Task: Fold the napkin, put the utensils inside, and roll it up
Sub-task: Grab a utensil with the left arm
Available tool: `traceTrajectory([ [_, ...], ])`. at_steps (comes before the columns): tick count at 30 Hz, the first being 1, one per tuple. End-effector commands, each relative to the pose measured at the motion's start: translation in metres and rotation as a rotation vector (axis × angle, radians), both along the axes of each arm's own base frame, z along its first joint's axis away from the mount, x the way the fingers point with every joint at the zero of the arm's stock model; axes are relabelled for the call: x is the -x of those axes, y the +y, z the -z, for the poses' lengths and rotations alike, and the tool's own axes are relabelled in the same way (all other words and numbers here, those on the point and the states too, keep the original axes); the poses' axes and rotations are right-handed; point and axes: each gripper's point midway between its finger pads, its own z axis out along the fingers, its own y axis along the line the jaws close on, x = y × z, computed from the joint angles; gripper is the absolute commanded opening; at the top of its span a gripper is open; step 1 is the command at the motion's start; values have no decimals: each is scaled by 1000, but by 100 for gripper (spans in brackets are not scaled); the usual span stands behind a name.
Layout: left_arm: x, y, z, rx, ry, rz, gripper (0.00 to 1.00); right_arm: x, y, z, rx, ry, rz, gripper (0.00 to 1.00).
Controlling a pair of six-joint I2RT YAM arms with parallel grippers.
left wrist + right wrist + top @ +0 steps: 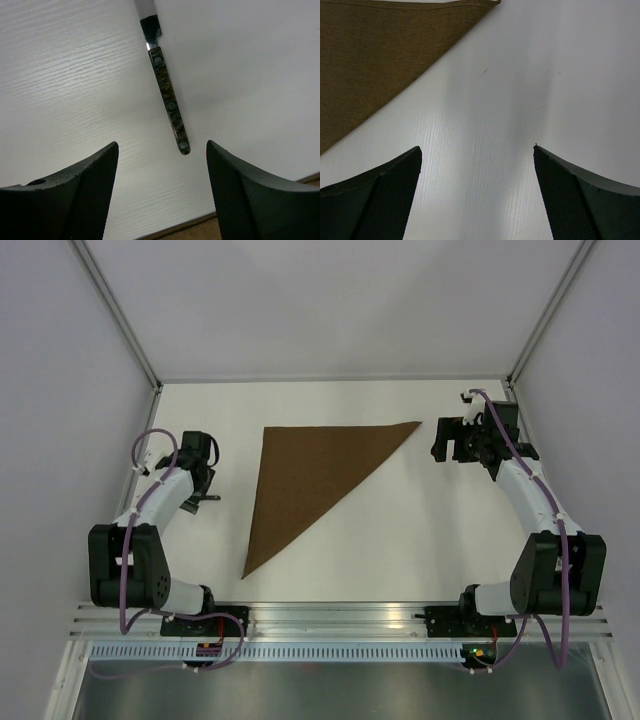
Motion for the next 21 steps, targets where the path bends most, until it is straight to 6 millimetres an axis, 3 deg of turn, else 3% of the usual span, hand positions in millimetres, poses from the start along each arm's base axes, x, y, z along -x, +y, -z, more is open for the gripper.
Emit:
traceTrajectory([
  [1, -11, 11, -5, -11, 4, -72, 75, -4, 2, -16, -14, -23, -2, 97],
  [5, -22, 12, 12, 0, 61, -73, 75, -5, 2, -14, -17, -16, -4, 97],
  [6, -25, 21, 13, 12, 66, -100, 76, -5, 3, -13, -18, -13, -7, 97],
  [8, -28, 23, 20, 26, 89, -97, 76, -5, 3, -12, -16, -9, -9, 96],
  [19, -30, 37, 56, 84, 206, -119, 75, -6, 3, -9, -16, 5, -13, 96],
  [21, -32, 39, 59, 96, 212, -119, 81, -6, 3, -7, -16, 10, -14, 96],
])
